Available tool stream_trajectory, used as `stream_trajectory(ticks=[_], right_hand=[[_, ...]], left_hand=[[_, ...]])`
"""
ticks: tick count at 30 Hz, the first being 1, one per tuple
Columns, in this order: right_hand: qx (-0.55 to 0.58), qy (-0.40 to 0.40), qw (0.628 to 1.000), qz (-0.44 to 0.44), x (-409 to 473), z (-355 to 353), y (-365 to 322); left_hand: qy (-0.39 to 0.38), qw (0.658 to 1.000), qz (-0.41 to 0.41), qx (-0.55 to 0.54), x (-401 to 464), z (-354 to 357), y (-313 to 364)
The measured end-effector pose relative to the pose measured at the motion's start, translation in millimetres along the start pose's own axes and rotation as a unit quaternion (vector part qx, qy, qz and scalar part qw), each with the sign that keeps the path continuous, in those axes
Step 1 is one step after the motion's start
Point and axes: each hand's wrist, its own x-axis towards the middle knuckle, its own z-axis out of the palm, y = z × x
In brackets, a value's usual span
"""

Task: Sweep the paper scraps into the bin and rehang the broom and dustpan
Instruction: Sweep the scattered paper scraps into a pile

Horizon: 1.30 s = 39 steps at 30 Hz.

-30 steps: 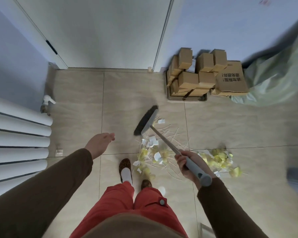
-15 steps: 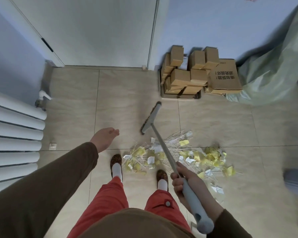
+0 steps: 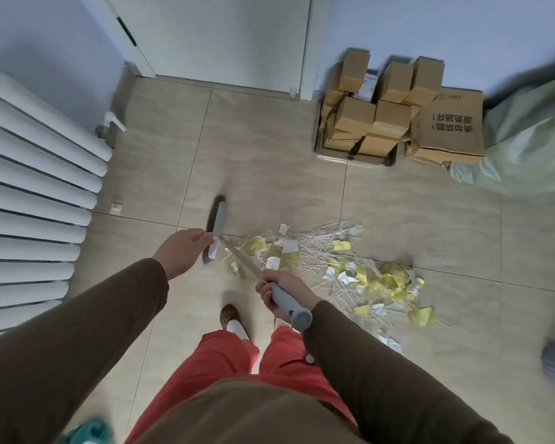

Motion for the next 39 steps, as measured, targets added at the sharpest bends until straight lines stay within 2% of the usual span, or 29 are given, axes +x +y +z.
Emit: stream_trajectory(ticks=[5,11,14,17,21,23,26,28,32,36,39], right_hand=[[0.066,0.055,0.996,-0.029,-47,-67,15],[0.134,0.114,0.981,-0.085,-102,-98,43],[0.11,0.112,0.983,-0.095,-130,-96,53],[0.088,0.103,0.986,-0.093,-156,-100,63],[0.008,0.085,0.995,-0.049,-164,-105,70],[-0.051,0.06,0.997,-0.012,-156,-101,62],[-0.085,0.023,0.996,0.029,-123,-95,39],[-0.112,0.005,0.993,0.046,-96,-95,28],[-0.13,-0.029,0.988,0.082,-56,-102,17],[-0.147,-0.004,0.984,0.097,-47,-135,2],[-0.18,0.016,0.978,0.103,-74,-179,-11]], left_hand=[[-0.013,1.0,-0.028,-0.006,-18,20,-3],[-0.06,0.998,0.004,-0.009,-26,53,5],[-0.054,0.997,-0.013,-0.049,-33,71,15],[-0.066,0.998,0.002,-0.02,-41,83,15],[-0.048,0.997,-0.017,-0.054,-50,95,20],[-0.024,0.997,-0.038,-0.059,-57,101,24],[0.01,0.996,-0.032,-0.08,-65,114,21],[0.031,0.993,-0.06,-0.099,-71,123,25],[0.07,0.994,-0.066,-0.051,-96,149,45],[0.075,0.995,-0.066,-0.028,-126,182,63],[0.068,0.993,-0.081,-0.049,-137,205,71]])
